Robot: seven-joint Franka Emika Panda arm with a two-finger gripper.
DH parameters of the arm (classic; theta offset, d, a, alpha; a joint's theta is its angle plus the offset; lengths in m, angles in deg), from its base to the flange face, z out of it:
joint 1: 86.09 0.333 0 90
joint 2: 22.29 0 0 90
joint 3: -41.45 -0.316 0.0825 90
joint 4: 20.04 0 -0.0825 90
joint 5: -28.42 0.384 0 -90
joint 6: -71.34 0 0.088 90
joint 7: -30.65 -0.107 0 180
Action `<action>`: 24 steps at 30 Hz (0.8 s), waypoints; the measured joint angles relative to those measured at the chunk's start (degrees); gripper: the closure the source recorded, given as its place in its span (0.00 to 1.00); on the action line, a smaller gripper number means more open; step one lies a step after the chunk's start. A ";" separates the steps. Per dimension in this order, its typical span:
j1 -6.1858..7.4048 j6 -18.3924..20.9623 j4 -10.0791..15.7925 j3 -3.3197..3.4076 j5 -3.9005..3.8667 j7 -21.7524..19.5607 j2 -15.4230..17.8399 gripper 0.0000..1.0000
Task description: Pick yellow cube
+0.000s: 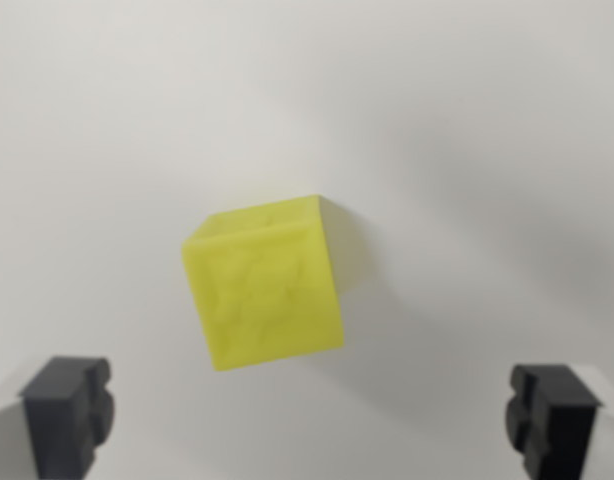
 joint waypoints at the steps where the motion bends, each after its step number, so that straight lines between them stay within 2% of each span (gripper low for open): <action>1: 0.00 -0.35 0.15 0.00 0.02 0.43 -0.23 0.00; 24: 0.16 -8.25 2.83 -0.04 0.49 10.16 -6.22 0.00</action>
